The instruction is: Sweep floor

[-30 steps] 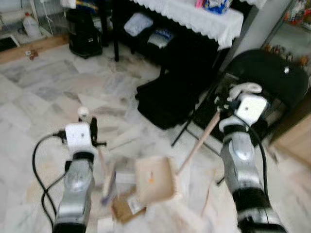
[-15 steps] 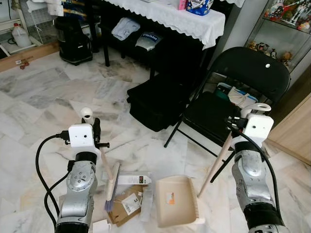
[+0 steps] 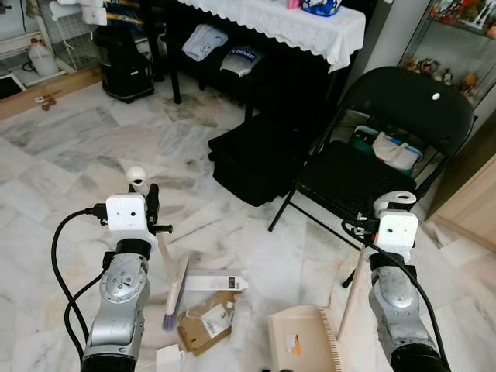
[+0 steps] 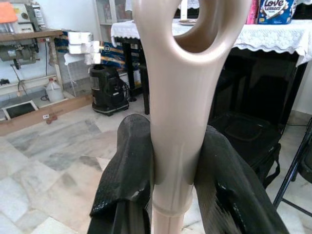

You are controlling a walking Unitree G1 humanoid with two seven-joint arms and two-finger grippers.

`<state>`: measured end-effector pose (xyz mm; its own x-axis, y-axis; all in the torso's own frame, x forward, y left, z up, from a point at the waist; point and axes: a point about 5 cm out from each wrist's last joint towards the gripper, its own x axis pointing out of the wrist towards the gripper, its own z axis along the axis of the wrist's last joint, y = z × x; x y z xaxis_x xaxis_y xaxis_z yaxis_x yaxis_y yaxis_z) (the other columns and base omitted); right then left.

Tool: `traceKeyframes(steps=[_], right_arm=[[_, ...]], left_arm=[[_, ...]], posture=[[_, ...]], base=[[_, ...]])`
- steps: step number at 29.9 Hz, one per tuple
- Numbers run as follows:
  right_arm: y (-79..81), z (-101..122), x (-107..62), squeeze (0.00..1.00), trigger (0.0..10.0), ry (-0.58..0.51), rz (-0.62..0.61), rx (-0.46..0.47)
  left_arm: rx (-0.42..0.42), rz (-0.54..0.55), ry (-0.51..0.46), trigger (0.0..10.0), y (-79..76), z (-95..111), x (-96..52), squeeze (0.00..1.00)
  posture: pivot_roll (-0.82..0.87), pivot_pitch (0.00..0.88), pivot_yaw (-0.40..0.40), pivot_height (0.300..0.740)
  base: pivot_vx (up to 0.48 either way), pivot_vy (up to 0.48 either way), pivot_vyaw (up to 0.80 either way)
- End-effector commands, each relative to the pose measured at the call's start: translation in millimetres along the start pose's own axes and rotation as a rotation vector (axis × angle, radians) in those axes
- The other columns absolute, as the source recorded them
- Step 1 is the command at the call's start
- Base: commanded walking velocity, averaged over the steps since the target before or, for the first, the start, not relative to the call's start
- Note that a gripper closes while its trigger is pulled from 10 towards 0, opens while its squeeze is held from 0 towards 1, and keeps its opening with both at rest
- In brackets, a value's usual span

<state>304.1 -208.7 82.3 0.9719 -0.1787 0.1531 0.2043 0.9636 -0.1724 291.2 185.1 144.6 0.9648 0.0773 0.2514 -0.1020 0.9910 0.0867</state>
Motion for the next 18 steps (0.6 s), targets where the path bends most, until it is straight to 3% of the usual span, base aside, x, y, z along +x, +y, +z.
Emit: traceKeyframes(steps=[1,5,18], right_arm=[[-2.2,8,5.5,0.0,10.0,-0.058,-0.005,-0.046],[-1.4,9,6.2,0.0,10.0,-0.097,-0.022,-0.116],[16.5,-5,-3.8,0.0,10.0,-0.09,-0.056,-0.148]], left_arm=[[-0.005,-0.02,-0.038,10.0,-0.9,10,0.8,0.0],[-0.005,-0.028,-0.038,10.0,-1.5,12,0.1,0.0],[-0.009,-0.053,-0.041,10.0,-3.0,16,0.2,0.0]], posture=[[0.12,0.15,-0.044,0.74],[0.13,0.153,-0.036,0.74],[0.15,0.151,-0.026,0.74]], base=[[0.0,0.0,0.0],[0.0,0.0,0.0],[0.0,0.0,0.0]])
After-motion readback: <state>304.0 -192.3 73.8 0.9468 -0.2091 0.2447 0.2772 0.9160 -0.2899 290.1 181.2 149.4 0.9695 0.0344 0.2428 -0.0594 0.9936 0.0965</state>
